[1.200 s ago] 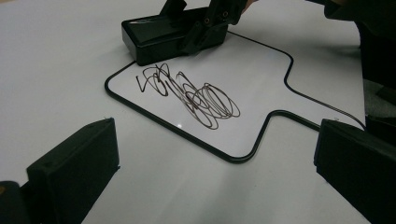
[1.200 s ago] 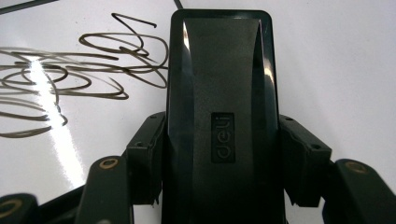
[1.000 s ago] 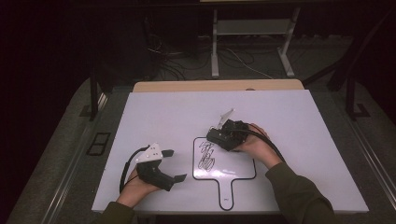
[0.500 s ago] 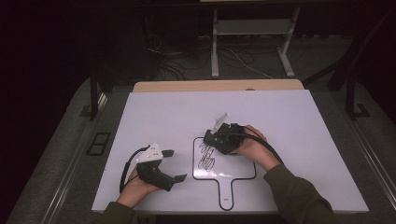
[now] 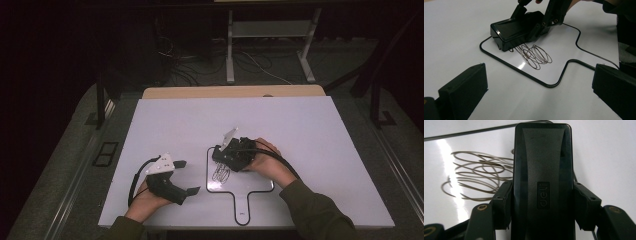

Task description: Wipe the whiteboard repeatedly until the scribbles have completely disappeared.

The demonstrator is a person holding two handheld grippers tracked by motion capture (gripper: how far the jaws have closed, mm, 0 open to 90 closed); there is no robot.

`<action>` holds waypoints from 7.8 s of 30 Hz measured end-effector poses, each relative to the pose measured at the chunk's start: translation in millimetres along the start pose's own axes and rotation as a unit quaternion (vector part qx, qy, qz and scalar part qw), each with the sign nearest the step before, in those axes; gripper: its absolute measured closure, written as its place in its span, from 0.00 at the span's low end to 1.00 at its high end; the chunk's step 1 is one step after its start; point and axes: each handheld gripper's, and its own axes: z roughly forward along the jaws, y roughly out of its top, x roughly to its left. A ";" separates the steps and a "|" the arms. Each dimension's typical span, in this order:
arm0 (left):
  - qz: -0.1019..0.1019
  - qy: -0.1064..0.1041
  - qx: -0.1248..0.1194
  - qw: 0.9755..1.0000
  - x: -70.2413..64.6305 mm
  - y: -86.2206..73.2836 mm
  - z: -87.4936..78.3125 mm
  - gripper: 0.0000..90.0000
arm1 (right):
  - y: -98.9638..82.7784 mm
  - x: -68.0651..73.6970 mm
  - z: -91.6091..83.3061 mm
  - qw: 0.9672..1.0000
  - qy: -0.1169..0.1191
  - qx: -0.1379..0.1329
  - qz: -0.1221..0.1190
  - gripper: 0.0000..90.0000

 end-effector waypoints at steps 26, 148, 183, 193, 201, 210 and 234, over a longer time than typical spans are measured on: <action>0.002 0.001 0.001 1.000 -0.4 0.5 -0.7 0.00 | 13.3 44.9 -6.6 0.998 0.022 -0.001 -0.067 0.43; 0.004 0.000 0.002 1.000 -1.9 0.9 0.4 0.00 | 21.2 32.4 -2.4 0.997 0.041 0.032 -0.051 0.43; 0.005 0.000 0.002 1.000 -1.8 0.9 0.3 0.00 | 33.3 29.9 3.5 0.997 0.040 0.039 -0.053 0.43; 0.006 -0.001 0.002 1.000 -1.4 0.5 0.7 0.00 | 25.8 -26.5 14.8 0.998 0.011 0.054 0.025 0.43; 0.006 -0.002 0.003 1.000 -1.2 0.5 0.8 0.00 | 31.8 -38.2 20.7 0.998 0.005 0.058 0.035 0.43; 0.007 -0.002 0.002 1.000 -1.5 0.6 0.7 0.00 | 42.9 -15.9 18.7 0.998 0.020 0.062 -0.002 0.43; 0.007 -0.002 0.002 1.000 -1.7 0.7 0.7 0.00 | 39.8 -18.4 17.1 0.997 0.016 0.073 -0.005 0.43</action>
